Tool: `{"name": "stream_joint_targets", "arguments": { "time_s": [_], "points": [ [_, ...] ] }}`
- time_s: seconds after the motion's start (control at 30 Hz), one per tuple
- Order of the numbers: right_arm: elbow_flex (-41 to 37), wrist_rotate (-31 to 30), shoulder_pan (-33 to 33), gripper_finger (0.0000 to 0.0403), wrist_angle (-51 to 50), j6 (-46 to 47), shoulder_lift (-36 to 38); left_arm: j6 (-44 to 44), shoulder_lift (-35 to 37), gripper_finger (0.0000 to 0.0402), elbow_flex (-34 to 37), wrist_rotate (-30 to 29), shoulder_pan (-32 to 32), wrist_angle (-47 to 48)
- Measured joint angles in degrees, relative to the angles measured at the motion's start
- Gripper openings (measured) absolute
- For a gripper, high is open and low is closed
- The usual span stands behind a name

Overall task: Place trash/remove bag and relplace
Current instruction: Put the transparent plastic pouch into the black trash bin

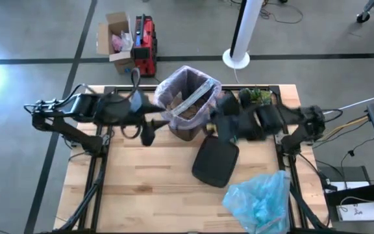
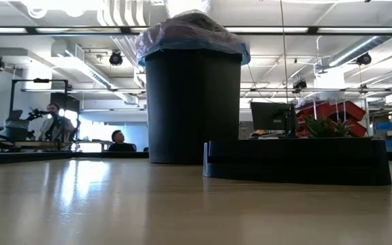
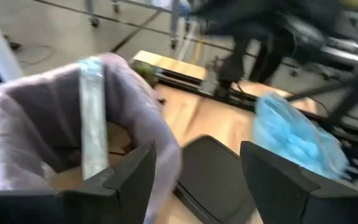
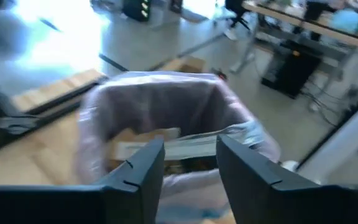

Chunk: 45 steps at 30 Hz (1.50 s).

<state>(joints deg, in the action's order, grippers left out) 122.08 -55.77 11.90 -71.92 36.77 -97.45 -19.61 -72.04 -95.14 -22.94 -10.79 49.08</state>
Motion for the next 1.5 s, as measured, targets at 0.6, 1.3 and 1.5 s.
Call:
{"name": "stream_joint_targets", "arguments": {
  "time_s": [0.6, 1.3, 1.5],
  "points": [
    [0.48, 33.15, -28.3, 0.0006, 0.24, -7.89, -3.08, -3.48, 7.21, 0.0184, 19.49, -2.23, -5.32, -10.5],
    [0.35, 38.25, -32.79, 0.0002, 1.07, -9.78, -7.8, -8.16, 9.41, 0.0152, 23.01, 0.81, -8.07, -14.42],
    [0.35, 39.24, -32.79, 0.0002, 1.09, -10.48, -7.8, -9.65, 9.41, 0.0146, 23.01, 0.78, -8.2, -14.32]
  ]
}}
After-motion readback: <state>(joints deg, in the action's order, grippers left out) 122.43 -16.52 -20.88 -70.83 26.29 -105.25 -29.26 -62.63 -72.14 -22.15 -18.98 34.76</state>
